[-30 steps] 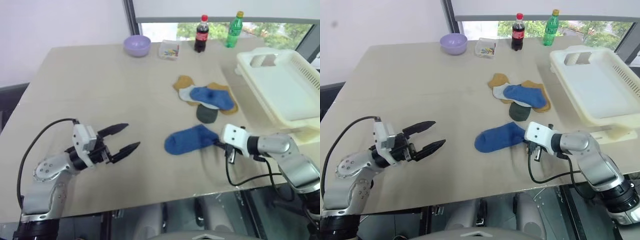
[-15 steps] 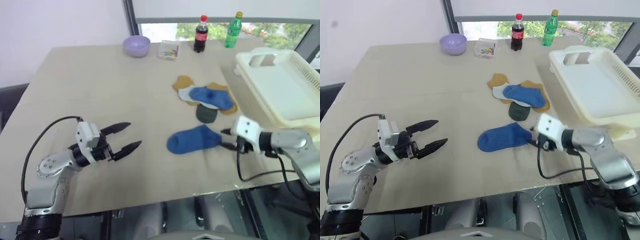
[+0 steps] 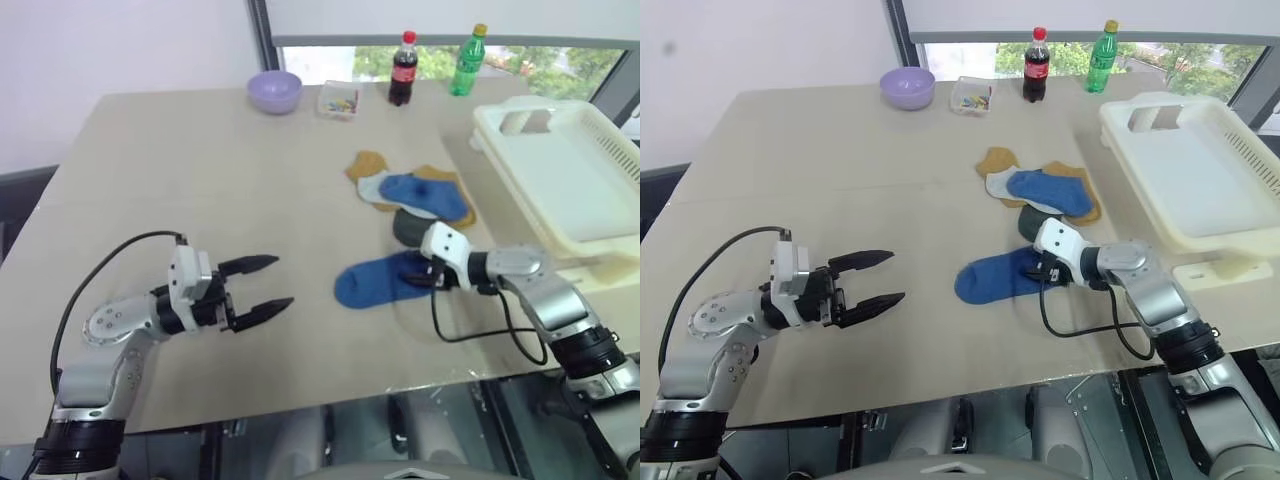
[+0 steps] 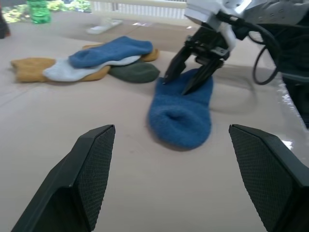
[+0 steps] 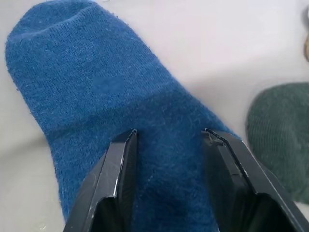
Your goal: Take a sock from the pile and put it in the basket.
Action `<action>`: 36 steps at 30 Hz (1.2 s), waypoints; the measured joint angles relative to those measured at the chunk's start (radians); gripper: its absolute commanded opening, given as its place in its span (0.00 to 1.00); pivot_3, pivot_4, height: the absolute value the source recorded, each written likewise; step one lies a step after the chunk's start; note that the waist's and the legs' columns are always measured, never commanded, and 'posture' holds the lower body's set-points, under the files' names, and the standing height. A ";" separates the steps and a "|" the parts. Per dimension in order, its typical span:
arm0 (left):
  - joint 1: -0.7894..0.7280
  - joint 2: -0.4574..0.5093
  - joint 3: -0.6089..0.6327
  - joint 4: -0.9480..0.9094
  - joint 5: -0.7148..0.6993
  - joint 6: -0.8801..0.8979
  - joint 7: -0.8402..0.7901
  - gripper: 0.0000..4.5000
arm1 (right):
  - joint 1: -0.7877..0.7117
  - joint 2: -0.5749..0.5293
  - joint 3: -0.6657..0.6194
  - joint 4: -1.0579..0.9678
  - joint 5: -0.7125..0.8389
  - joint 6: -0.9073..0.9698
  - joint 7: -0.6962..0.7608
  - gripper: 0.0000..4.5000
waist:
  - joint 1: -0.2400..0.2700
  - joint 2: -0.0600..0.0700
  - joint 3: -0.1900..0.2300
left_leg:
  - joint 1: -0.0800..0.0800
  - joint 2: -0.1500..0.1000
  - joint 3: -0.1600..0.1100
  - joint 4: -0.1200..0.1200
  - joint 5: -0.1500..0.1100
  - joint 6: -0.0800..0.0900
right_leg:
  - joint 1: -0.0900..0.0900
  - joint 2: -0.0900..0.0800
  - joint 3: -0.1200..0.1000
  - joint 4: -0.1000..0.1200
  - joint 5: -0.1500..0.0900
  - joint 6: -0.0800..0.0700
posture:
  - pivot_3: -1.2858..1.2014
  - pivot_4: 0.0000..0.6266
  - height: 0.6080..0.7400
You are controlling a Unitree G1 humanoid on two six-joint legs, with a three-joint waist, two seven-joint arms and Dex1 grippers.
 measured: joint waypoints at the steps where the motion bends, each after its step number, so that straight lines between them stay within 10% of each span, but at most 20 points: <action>1: 0.001 0.000 0.000 -0.001 -0.001 0.001 0.000 0.90 | 0.000 0.009 0.005 -0.003 -0.001 0.001 0.001 0.47 | -0.001 0.000 0.000 | 0.000 0.000 -0.001 0.000 0.000 0.000 | 0.000 0.001 0.000 0.000 0.000 0.000 | 0.52 0.24 0.96; 25: 0.019 0.003 0.006 -0.011 -0.004 -0.003 -0.008 0.90 | -0.007 0.038 0.015 -0.367 0.079 0.496 -0.101 0.47 | 0.001 0.000 0.000 | 0.004 0.003 -0.001 0.000 0.002 -0.003 | -0.002 0.001 0.001 0.010 -0.004 0.000 | 0.52 0.24 0.96; 36: -0.032 -0.015 0.018 0.024 -0.005 -0.024 0.002 0.90 | -0.346 0.152 -0.134 0.350 -0.052 0.094 -0.389 0.47 | -0.003 0.000 0.001 | 0.002 0.000 0.003 -0.001 0.002 -0.003 | -0.002 0.001 0.001 0.009 -0.002 -0.003 | 0.52 0.24 0.96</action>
